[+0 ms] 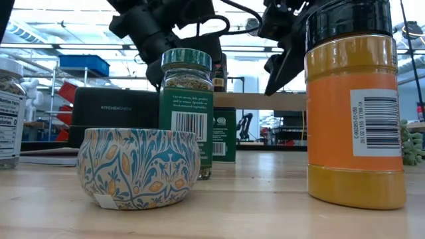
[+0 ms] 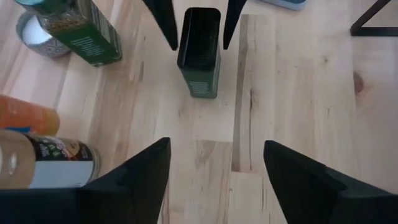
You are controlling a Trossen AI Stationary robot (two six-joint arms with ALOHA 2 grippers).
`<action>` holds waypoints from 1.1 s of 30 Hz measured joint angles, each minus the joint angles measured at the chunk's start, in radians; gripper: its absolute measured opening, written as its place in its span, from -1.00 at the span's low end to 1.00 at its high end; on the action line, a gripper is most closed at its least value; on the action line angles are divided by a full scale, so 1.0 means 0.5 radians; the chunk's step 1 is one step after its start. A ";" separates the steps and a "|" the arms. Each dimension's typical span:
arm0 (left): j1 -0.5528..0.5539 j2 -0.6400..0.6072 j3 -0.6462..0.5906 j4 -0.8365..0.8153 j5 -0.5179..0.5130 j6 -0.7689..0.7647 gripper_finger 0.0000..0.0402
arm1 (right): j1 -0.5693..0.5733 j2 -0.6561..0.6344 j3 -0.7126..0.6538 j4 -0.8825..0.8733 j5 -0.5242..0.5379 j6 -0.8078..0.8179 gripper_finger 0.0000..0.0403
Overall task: Shelf spices
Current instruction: Put the black seasoning can on the shelf
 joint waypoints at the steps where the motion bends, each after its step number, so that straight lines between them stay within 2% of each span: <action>1: 0.000 0.000 -0.007 0.010 -0.001 0.000 0.19 | -0.001 -0.016 0.000 -0.010 0.000 0.002 0.20; 5: -0.001 0.000 -0.015 0.095 -0.010 0.018 0.01 | -0.001 -0.074 0.000 -0.066 0.016 0.005 0.17; 10: 0.000 0.000 -0.016 0.127 -0.031 0.085 -0.37 | -0.001 -0.142 0.000 -0.160 0.059 0.030 0.16; 20: 0.003 -0.051 -0.016 0.083 -0.082 0.146 -0.38 | -0.002 -0.291 -0.002 -0.167 0.053 0.081 0.16; 25: 0.021 -0.263 -0.016 0.069 -0.105 0.160 -0.38 | -0.005 -0.376 -0.146 0.138 -0.017 0.142 0.16; 33: 0.100 -0.601 0.109 -0.066 -0.075 0.201 -0.38 | -0.005 -0.478 -0.335 0.685 0.024 0.186 0.15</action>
